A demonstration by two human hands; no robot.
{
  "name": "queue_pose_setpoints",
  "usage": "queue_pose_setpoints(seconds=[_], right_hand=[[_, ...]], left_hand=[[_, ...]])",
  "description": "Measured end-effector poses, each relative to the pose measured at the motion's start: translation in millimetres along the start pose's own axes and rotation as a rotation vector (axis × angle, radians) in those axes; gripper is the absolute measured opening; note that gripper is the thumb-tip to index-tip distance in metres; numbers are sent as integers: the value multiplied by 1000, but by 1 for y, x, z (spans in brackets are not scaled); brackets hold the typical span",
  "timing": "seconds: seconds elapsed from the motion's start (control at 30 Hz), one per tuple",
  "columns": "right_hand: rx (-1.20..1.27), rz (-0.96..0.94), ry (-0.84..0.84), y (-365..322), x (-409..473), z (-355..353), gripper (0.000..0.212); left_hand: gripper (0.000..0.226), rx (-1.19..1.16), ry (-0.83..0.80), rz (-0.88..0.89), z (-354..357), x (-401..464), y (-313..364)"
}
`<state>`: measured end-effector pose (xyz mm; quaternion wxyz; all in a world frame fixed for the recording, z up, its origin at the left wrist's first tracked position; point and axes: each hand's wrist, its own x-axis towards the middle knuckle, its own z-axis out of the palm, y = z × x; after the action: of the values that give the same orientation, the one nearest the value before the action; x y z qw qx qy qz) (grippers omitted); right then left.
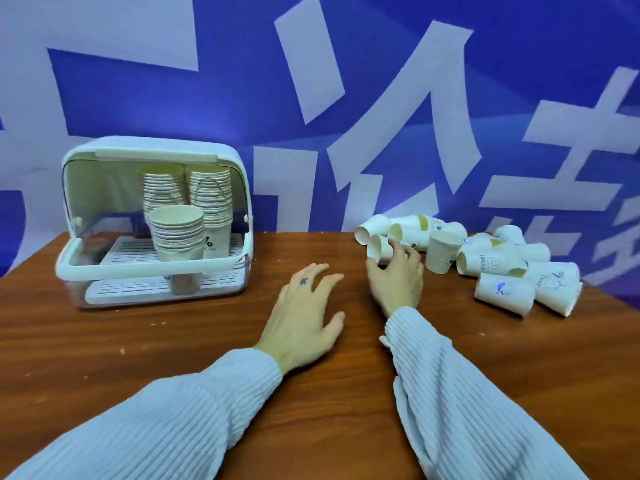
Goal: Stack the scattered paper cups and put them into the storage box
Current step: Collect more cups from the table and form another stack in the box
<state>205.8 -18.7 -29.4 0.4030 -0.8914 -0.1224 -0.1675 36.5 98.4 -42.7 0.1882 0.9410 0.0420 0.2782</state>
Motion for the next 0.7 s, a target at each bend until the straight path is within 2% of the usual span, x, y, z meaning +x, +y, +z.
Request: queue_pose_setpoints(seconds=[0.13,0.3,0.4,0.5,0.6,0.7], right_hand=[[-39,113,-16,19,31,12,76],[2,164,-51,19,41,15,63],[195,166,-99,12,31,2,59],[467,66,-328,8,13,-6,58],[512,-61,-656,0,-7,-14,53],[578,-98,-843,-11,-27,-26,44]], left_hand=[[60,-46,-18,9,-2,-5,-2],[60,-53,-11,-13,-7,-6,0],[66,-53,-1,-21,-8,-5,1],[93,-70,63,-59,-7,-2,0],[118,-201,98,-162,-10,-1,0],[110,-309,88,-213,-12,-1,-4]])
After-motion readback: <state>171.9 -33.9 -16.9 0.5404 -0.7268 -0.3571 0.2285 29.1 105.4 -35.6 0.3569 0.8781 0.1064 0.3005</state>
